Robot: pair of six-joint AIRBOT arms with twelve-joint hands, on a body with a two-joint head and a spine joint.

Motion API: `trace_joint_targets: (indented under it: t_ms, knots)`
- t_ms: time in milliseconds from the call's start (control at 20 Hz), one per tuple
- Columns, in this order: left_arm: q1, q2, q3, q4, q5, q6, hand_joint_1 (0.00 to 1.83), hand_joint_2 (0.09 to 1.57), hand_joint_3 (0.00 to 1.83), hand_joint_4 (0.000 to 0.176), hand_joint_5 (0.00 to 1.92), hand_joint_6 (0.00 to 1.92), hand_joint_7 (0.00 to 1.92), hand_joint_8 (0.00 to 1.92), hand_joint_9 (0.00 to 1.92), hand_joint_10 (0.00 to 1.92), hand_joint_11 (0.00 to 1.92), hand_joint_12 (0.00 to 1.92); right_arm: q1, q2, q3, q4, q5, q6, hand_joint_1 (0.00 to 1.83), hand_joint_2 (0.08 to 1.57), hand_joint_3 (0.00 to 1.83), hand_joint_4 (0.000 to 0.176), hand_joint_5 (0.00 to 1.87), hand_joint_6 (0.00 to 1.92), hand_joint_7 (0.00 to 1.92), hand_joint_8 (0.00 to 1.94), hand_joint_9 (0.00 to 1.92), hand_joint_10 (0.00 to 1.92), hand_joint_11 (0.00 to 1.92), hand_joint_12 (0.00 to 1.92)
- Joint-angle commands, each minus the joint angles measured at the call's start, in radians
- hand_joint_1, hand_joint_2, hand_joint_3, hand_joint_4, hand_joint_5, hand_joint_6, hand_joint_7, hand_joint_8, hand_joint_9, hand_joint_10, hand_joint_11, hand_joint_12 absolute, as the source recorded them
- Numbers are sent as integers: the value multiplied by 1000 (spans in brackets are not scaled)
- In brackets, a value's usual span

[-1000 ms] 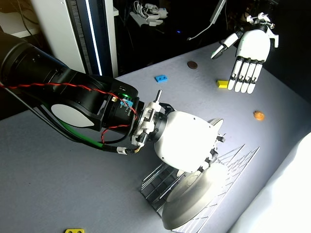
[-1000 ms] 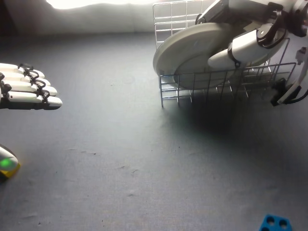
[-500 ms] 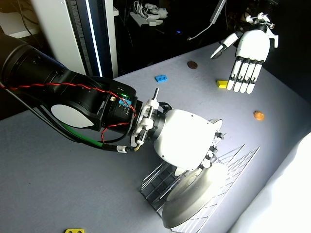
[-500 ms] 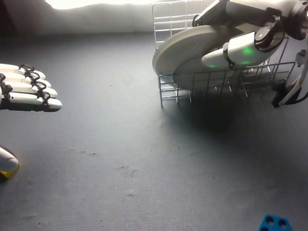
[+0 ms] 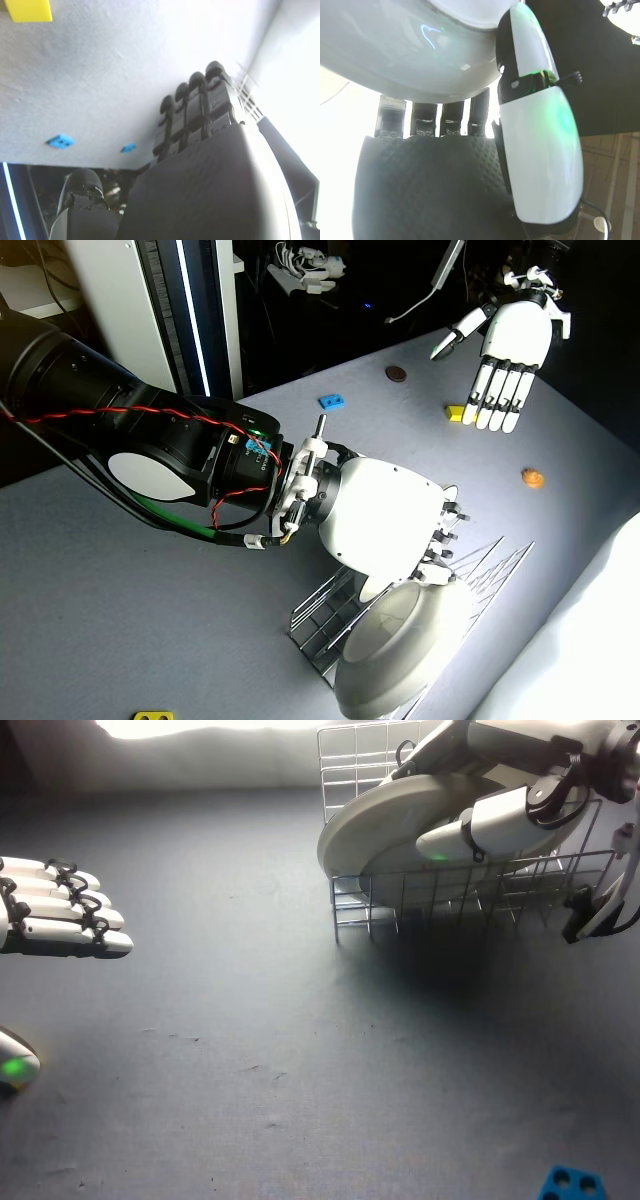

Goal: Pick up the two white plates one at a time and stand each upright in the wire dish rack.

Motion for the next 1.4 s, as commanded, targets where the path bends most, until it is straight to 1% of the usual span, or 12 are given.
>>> trace_joint_targets:
  t_ms: [0, 50, 200, 300, 500, 550, 750, 950, 1050, 1100, 1250, 1350]
  knots:
    - [-12, 13, -1, -53, -19, -1, 0, 1043, 1, 0, 70, 4, 57, 7, 45, 10, 18, 31, 2, 6, -1, 5, 113, -1, 1209, 1072, 0, 0, 793, 1, 856, 0, 779, 55, 298, 1222]
    - [-12, 13, -1, -53, -20, -1, 0, 1040, 0, 0, 39, 0, 34, 2, 19, 2, 3, 5, 2, 6, -1, 3, 114, -1, 1204, 1056, 0, 0, 784, 0, 848, 0, 776, 53, 294, 1222]
    - [-12, 13, 0, -53, -22, -1, 0, 1045, 2, 0, 76, 14, 66, 11, 49, 12, 34, 18, 2, 6, -2, -2, 127, -1, 1167, 1024, 0, 0, 713, 0, 770, 0, 719, 21, 172, 1294]
    - [-12, 13, 0, -53, -23, -1, 0, 1043, 0, 0, 48, 1, 35, 0, 23, 0, 4, 6, 3, 6, -3, -5, 130, -1, 1153, 1028, 0, 0, 659, 0, 723, 0, 691, 8, 136, 1287]
    - [-12, 13, 0, -52, -23, -1, 0, 1038, 0, 0, 83, 11, 72, 11, 53, 11, 40, 28, 3, 6, -9, -16, 141, -1, 1133, 1025, 0, 0, 611, 0, 635, 0, 612, 0, 53, 1309]
    - [-12, 13, 0, -51, -23, -1, 0, 1037, 0, 0, 68, 4, 58, 3, 44, 6, 28, 25, 3, 6, -13, -23, 144, -1, 1082, 1047, 6, 0, 566, 0, 587, 0, 567, 0, 12, 1305]
    - [-12, 13, 1, -51, -23, -1, 0, 1045, 2, 0, 73, 6, 61, 6, 45, 6, 14, 25, 3, 11, -30, -49, 170, -1, 1084, 1025, 0, 0, 505, 0, 523, 0, 503, 0, 0, 1257]
    - [-12, 13, 0, -51, -25, -1, 0, 1034, 0, 0, 64, 1, 47, 0, 29, 0, 0, 21, 1, 13, -31, -81, 193, -2, 1051, 1060, 10, 0, 446, 1, 464, 0, 445, 0, 0, 1214]
    - [-12, 14, -1, -51, -32, -1, 0, 1035, 0, 0, 78, 7, 62, 7, 43, 6, 14, 29, -4, 17, -38, -116, 236, -11, 964, 1091, 17, 0, 421, 0, 443, 0, 426, 0, 0, 1183]
    - [-12, 14, -1, -51, -33, -2, 0, 1039, 0, 0, 84, 9, 69, 9, 49, 8, 18, 32, -4, 21, -45, -120, 253, -34, 980, 1087, 11, 0, 431, 5, 457, 6, 440, 6, 0, 1211]
    - [-13, 14, -3, -51, -39, -3, 0, 1040, 0, 0, 62, 0, 52, 0, 37, 2, 6, 34, -4, 46, -95, -120, 335, -189, 1015, 1087, 6, 0, 422, 1, 452, 0, 424, 1, 0, 1180]
    - [-15, 15, -4, -51, -49, -3, 0, 1044, 2, 0, 55, 0, 42, 0, 30, 0, 0, 35, 14, 66, -134, -164, 385, -266, 1012, 1078, 1, 0, 430, 4, 466, 6, 441, 9, 0, 1203]
